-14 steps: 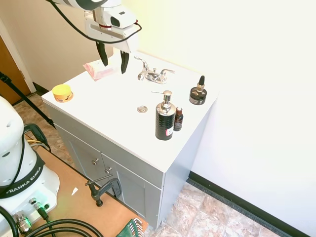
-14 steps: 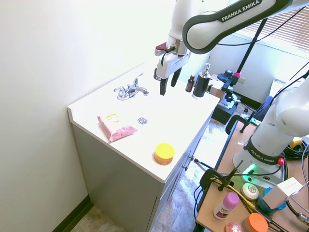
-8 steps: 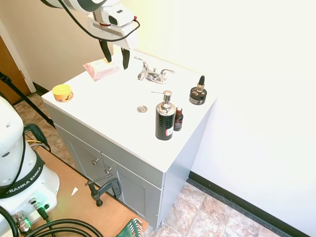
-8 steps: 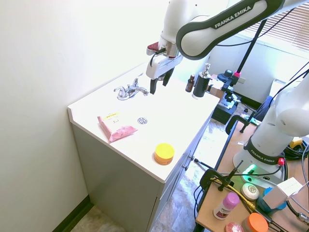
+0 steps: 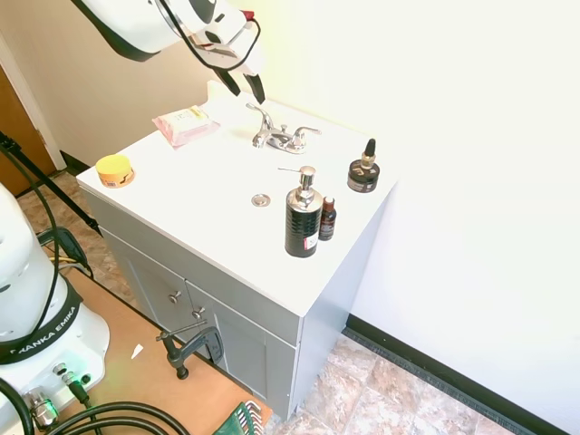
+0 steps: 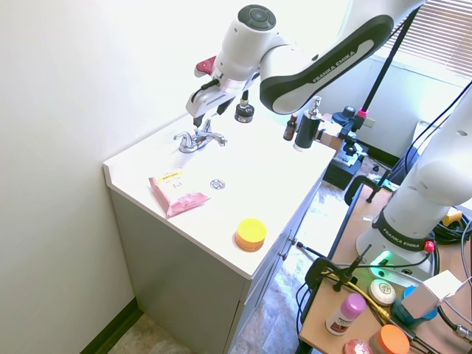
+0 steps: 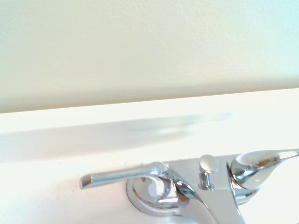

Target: Turn on the hot water

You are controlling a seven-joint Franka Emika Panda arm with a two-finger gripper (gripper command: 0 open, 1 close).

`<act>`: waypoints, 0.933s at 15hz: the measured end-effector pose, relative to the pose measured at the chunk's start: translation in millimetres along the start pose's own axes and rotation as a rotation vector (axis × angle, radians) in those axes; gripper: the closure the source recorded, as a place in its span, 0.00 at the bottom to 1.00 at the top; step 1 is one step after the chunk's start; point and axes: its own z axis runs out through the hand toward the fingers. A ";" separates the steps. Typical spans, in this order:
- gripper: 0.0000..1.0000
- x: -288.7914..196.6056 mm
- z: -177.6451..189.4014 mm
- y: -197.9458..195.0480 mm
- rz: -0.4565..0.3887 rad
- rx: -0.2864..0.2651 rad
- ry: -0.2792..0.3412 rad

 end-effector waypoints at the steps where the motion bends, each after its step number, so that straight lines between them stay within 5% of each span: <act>1: 0.00 -4.6 8.6 -5.8 0.003 0.004 0.010; 8: 0.00 1.4 44.2 -37.2 0.011 0.018 0.059; 14: 0.00 -2.7 64.6 -37.5 0.008 -0.017 0.042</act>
